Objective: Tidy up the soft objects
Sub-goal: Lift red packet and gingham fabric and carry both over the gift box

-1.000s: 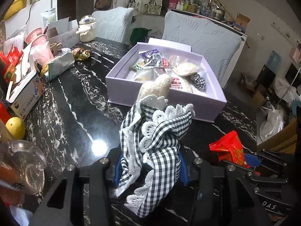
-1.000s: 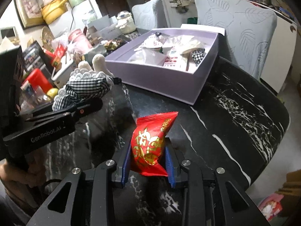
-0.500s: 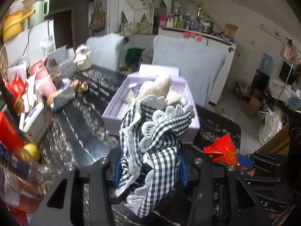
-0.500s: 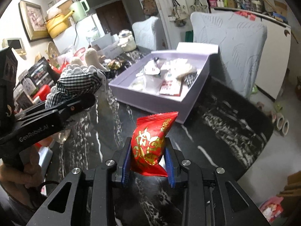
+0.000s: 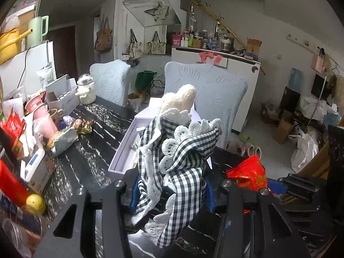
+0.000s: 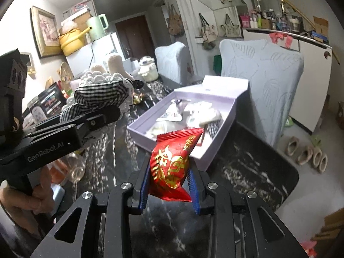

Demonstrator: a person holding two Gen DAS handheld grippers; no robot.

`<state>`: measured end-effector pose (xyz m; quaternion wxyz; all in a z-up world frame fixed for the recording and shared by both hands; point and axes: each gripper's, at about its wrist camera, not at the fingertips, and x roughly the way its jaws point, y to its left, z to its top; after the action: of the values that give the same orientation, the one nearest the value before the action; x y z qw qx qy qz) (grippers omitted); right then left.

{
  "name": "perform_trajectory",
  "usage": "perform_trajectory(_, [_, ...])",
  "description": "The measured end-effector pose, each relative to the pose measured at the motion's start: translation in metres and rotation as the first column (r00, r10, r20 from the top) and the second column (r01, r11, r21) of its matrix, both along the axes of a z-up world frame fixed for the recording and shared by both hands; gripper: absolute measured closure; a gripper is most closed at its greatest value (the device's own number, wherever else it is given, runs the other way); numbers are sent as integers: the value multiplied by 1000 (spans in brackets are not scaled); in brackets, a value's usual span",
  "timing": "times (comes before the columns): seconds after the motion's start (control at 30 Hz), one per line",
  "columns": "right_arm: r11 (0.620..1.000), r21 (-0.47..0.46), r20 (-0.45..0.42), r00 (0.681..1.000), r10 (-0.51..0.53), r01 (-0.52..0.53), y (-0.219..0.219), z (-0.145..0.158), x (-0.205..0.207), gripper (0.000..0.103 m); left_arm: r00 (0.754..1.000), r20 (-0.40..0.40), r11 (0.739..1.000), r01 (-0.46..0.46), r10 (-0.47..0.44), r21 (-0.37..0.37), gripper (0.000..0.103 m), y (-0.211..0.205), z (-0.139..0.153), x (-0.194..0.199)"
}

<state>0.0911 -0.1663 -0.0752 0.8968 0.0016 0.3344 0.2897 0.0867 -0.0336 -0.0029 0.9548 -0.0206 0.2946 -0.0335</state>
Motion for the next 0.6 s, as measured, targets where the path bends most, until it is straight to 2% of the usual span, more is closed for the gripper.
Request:
perform_trajectory(0.2, [999,24,29,999,-23,23,-4,9,22,72,1000,21,1000,-3,3,9,57,1,9,24])
perform_trajectory(0.6, [999,5,68,997,-39,39,1,16,81,72,999,48,1000,14,-16,28,57,3,14,85])
